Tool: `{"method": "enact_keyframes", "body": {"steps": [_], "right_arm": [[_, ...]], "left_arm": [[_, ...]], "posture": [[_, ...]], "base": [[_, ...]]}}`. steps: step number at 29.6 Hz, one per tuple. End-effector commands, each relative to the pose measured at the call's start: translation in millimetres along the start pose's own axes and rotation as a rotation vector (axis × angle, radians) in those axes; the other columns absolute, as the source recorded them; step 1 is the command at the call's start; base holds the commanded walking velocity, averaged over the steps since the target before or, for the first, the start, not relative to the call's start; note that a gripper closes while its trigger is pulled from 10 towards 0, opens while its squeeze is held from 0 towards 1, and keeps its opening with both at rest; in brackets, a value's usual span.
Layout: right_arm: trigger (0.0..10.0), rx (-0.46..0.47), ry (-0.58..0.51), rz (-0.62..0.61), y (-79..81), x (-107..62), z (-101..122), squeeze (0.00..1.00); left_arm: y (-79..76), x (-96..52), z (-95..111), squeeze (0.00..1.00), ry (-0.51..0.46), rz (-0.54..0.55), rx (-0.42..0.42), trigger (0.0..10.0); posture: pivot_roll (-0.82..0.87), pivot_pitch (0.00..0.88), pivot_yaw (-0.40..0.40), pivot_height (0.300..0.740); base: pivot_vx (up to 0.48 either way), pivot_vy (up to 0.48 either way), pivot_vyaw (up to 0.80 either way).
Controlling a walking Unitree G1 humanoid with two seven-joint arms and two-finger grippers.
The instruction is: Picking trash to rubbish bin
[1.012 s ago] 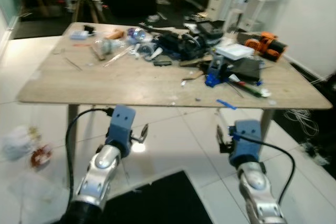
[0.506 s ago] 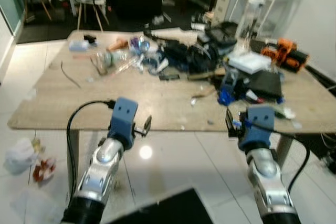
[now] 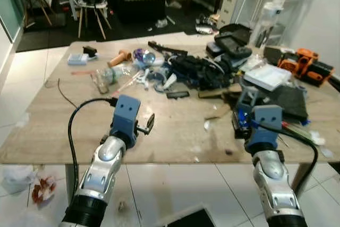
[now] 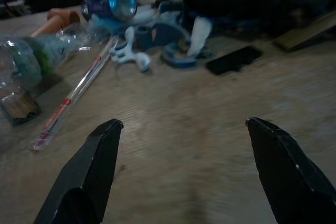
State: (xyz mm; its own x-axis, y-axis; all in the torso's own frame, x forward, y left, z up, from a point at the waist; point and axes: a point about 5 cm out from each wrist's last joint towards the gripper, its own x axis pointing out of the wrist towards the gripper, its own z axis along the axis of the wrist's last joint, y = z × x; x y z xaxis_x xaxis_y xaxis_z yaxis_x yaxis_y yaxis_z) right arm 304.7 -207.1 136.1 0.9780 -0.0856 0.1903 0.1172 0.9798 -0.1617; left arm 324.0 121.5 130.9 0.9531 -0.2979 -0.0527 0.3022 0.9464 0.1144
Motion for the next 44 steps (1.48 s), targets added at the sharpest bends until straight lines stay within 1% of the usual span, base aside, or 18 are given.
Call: {"method": "enact_keyframes", "body": {"steps": [1, 21, 24, 26, 37, 44], "right_arm": [[10.0, 0.007, 0.013, -0.003, -0.1, -0.9, -1.5, 0.0], [10.0, 0.011, 0.006, 0.009, 1.2, 1.4, 1.3, 0.0], [10.0, 0.011, 0.006, 0.011, 1.4, 1.5, 1.4, 0.0], [10.0, 0.011, 0.006, 0.013, 1.6, 2.0, 1.7, 0.0], [10.0, 0.027, 0.003, 0.02, 4.5, 3.4, 3.0, 0.0], [10.0, 0.06, -0.001, 0.044, 8.9, 5.3, 6.0, 0.0]], "left_arm": [[0.2, -0.5, -2.2, 0.0, 0.013, -0.001, -0.011, 10.0], [1.5, -0.9, -4.6, 0.0, 0.024, 0.003, -0.014, 10.0], [1.8, -1.0, -4.5, 0.0, 0.016, 0.01, -0.029, 10.0], [2.8, -0.9, -6.1, 0.0, 0.032, 0.024, -0.02, 10.0], [3.0, -1.1, -6.4, 0.0, 0.028, 0.017, -0.021, 10.0], [5.1, -0.1, -4.3, 0.0, 0.022, 0.009, -0.013, 10.0]], "posture": [[-0.11, 0.065, -0.023, 0.74], [-0.11, 0.074, -0.023, 0.74], [-0.11, 0.076, -0.023, 0.74], [-0.11, 0.08, -0.023, 0.74], [-0.1, 0.081, -0.02, 0.74], [-0.1, 0.082, -0.015, 0.74]], "base": [[0.428, 0.0, 0.0], [0.422, 0.0, 0.0], [0.379, 0.0, 0.0], [0.0, 0.0, 0.0], [0.0, 0.0, 0.0], [0.0, 0.0, 0.0]]}}
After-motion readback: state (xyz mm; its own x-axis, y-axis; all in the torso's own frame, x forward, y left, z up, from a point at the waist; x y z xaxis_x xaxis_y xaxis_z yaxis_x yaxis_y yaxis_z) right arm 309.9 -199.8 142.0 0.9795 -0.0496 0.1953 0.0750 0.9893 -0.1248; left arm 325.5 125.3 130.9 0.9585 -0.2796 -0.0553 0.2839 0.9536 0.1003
